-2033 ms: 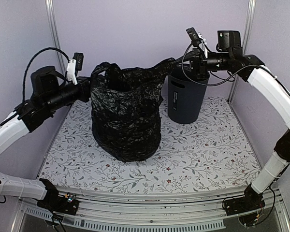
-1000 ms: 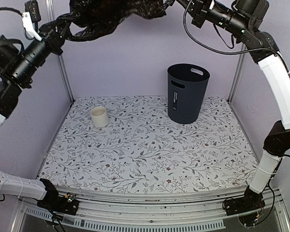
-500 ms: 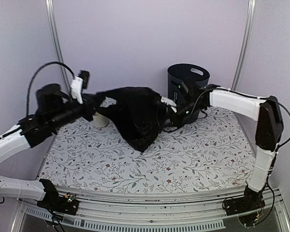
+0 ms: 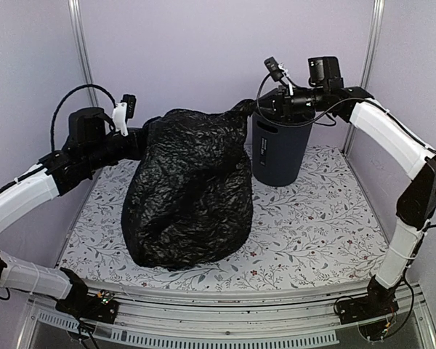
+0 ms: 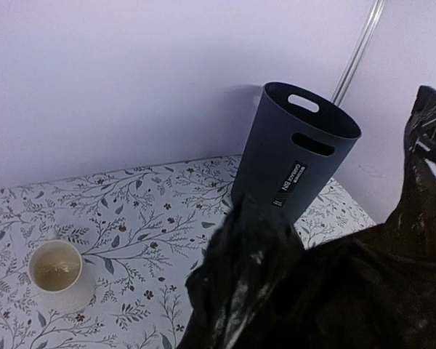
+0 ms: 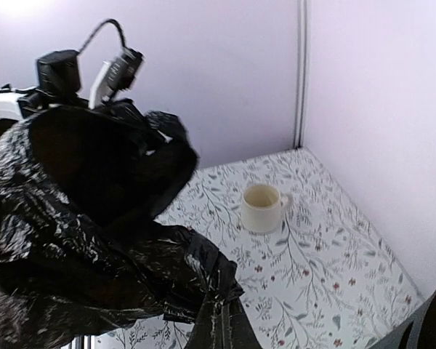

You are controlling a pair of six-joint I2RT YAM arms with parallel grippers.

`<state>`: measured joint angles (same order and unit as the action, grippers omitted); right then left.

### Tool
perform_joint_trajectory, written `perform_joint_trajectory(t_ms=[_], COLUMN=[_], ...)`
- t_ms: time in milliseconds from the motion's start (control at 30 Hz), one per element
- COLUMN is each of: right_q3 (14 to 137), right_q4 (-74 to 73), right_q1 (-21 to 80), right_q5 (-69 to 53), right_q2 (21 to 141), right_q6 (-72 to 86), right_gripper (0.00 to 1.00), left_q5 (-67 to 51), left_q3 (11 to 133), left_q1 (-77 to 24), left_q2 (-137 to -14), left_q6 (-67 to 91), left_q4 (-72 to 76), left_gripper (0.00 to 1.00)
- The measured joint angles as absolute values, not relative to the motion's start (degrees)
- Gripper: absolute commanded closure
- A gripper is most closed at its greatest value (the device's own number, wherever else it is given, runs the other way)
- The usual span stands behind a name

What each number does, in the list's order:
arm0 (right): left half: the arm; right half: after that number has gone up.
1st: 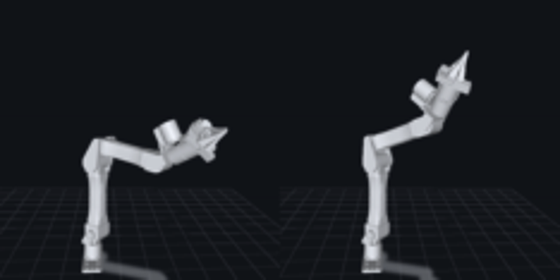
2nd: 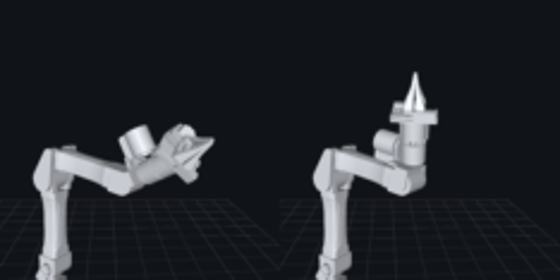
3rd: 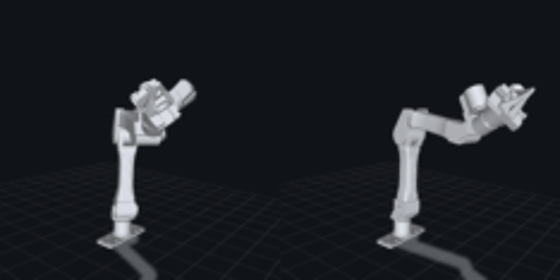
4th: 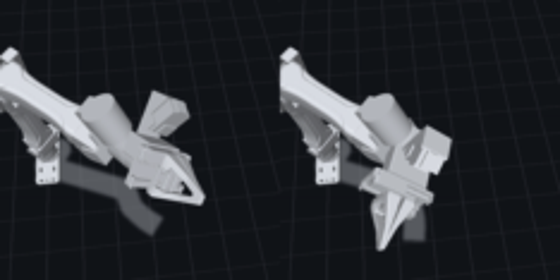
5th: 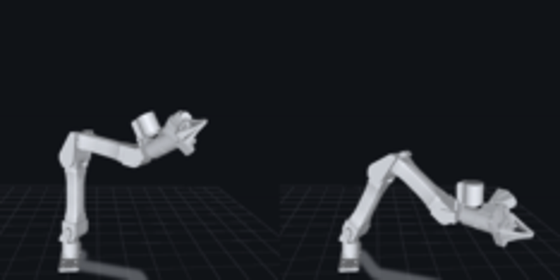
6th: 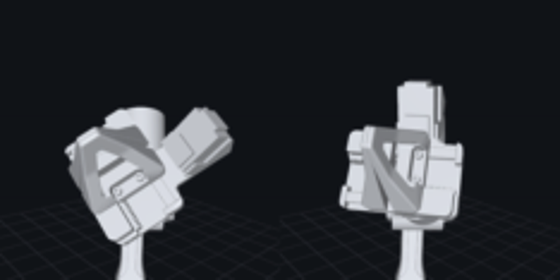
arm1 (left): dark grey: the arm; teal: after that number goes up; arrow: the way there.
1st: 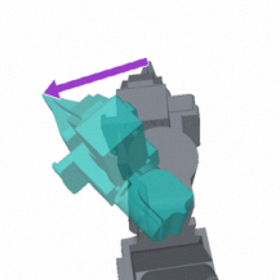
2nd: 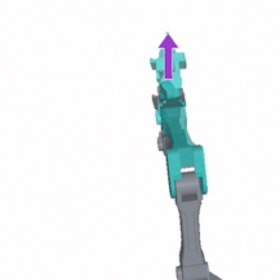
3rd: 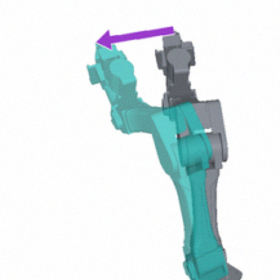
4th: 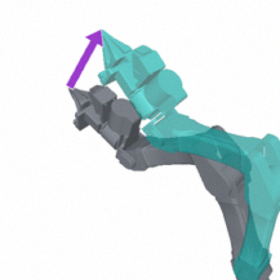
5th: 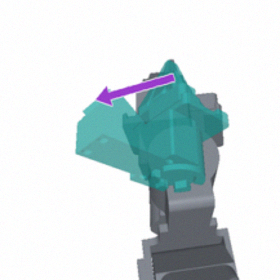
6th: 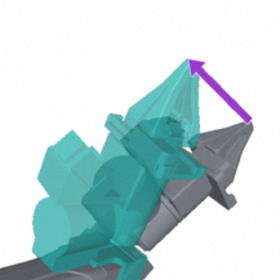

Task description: Put the trash bags into the trash bin

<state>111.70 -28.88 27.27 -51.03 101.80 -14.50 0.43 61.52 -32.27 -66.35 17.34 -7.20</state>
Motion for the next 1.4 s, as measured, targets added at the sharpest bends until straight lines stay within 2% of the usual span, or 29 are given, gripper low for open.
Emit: perform_joint_trajectory(t_ms=[233, 433, 533, 633, 700, 867, 933, 1000, 1100, 1267, 1333, 1400], right_q3=[113.7, 130.3, 137.8, 140.6, 145.3, 152.7, 148.9, 139.3, 120.4, 101.8, 92.9, 88.9], right_q4=[-29.4, -31.7, -30.8, -27.3, -26.5, -26.1, -25.4, -22.8, -16.6, -24.1, -31.5, -34.7], right_q1=[27.0, 26.9, 27.0, 27.6, 28.8, 32.8, 34.1, 34.7, 34.5, 34.0, 33.6, 33.6], right_q5=[-41.7, -33.4, -29.7, -26.4, -25.0, -24.3, -24.3, -23.5, -19.6, -22.2, -27.4, -31.9], right_q2=[113.4, 122.8, 122.9, 118.7, 117.0, 110.7, 106.5, 102.4, 100.0, 112.5, 113.1, 110.1], right_q6=[-10.0, -13.5, -16.9, -20.9, -23.2, -25.7, -25.7, -25.6, -24.3, -21.7, -22.1, -23.1], right_gripper=[0.99, 0.99, 0.99, 0.99, 0.99, 0.99, 0.99, 0.99, 0.99, 0.99, 0.99, 0.99], left_q5=[-11.8, -21.9, -24.2, -25.2, -23.3, -18.4, -14.0, -7.9, -1.0, -2.6, -4.3, -5.4], left_q3=[66.1, 83.9, 96.6, 106.7, 108.5, 99.4, 92.3, 83.0, 69.6, 55.8, 51.9, 51.7], left_q1=[-18.1, -11.4, -10.3, -10.9, -13.7, -29.6, -29.3, -28.7, -27.8, -26.2, -28.5, -31.1], left_q2=[-75.4, -89.1, -92.4, -91.4, -87.1, -69.5, -63.4, -59.8, -63.7, -78.1, -74.5, -67.0], left_q6=[23.2, 23.9, 22.7, 20.7, 16.9, 6.6, 4.3, 2.9, 5.9, 12.6, 12.9, 12.5], left_q4=[-7.9, -11.2, -15.2, -16.0, -15.0, -8.3, -3.6, 2.7, 6.4, -4.1, -10.1, -11.2], left_gripper=[1.0, 1.0, 1.0, 1.0, 1.0, 1.0, 1.0, 1.0, 1.0, 1.0, 1.0, 1.0])
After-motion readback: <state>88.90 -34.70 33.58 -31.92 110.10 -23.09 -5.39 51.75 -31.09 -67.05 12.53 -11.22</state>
